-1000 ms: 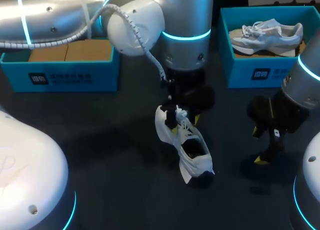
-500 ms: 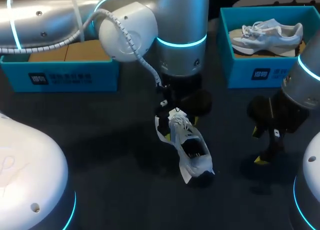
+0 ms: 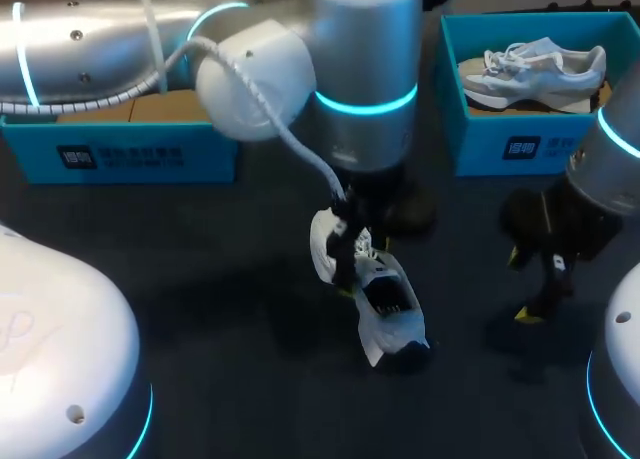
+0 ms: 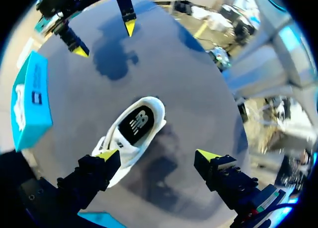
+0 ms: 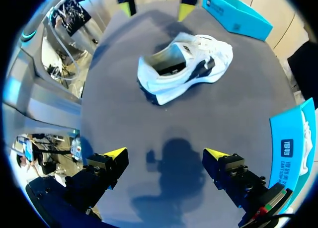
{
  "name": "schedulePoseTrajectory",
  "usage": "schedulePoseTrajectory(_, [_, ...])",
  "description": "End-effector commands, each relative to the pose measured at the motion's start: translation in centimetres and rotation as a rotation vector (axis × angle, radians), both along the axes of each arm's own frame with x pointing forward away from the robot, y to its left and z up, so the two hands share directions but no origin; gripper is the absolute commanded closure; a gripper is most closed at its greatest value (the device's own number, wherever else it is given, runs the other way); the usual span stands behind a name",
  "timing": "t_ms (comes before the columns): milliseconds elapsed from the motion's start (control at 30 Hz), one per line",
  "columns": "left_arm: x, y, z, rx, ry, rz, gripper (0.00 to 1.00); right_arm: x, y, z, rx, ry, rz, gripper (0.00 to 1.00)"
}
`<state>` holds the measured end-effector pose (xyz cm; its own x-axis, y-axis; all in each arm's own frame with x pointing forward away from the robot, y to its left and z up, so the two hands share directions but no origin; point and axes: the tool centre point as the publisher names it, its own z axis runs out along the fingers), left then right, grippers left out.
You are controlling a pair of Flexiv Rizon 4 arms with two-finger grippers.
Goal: Take the shoe out of the shoebox, open the shoe tongue, remove and reinsert the insole, then place the shoe into the shoebox
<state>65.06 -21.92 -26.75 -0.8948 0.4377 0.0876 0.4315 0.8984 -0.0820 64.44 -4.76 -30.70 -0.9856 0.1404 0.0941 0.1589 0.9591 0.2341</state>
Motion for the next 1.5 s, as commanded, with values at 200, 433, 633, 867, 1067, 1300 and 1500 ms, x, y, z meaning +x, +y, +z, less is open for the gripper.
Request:
schedulePoseTrajectory(200, [-3.1, -1.8, -1.4, -0.011, -0.025, 0.166, 0.00, -0.6, -5.6, 1.1, -0.011, -0.009, 0.017, 0.00])
schedulePoseTrajectory(433, [-3.8, -4.5, -3.1, 0.005, 0.002, 0.234, 0.00, -0.6, -8.9, 1.1, -0.005, -0.016, 0.032, 0.00])
schedulePoseTrajectory(633, [-4.3, -5.6, -4.7, 0.012, 0.035, 0.309, 0.00, -0.7, -9.8, 0.7, 0.008, -0.022, 0.062, 0.00])
schedulePoseTrajectory(867, [-5.2, -5.9, -6.6, 0.027, -0.005, 0.410, 0.00, -0.7, -9.8, 0.7, 0.008, -0.022, 0.062, 0.00])
schedulePoseTrajectory(1067, [-5.4, -6.0, -7.2, 0.026, -0.017, 0.467, 0.00, -0.7, -9.8, 0.7, 0.008, -0.022, 0.062, 0.00])
schedulePoseTrajectory(1300, [-5.2, -6.2, -8.2, 0.031, -0.017, 0.525, 0.00, -0.7, -9.8, 0.7, 0.008, -0.022, 0.062, 0.00])
schedulePoseTrajectory(1500, [-5.0, -6.2, -9.1, 0.040, -0.032, 0.564, 0.00, -0.7, -9.8, 0.7, 0.008, -0.022, 0.062, 0.00])
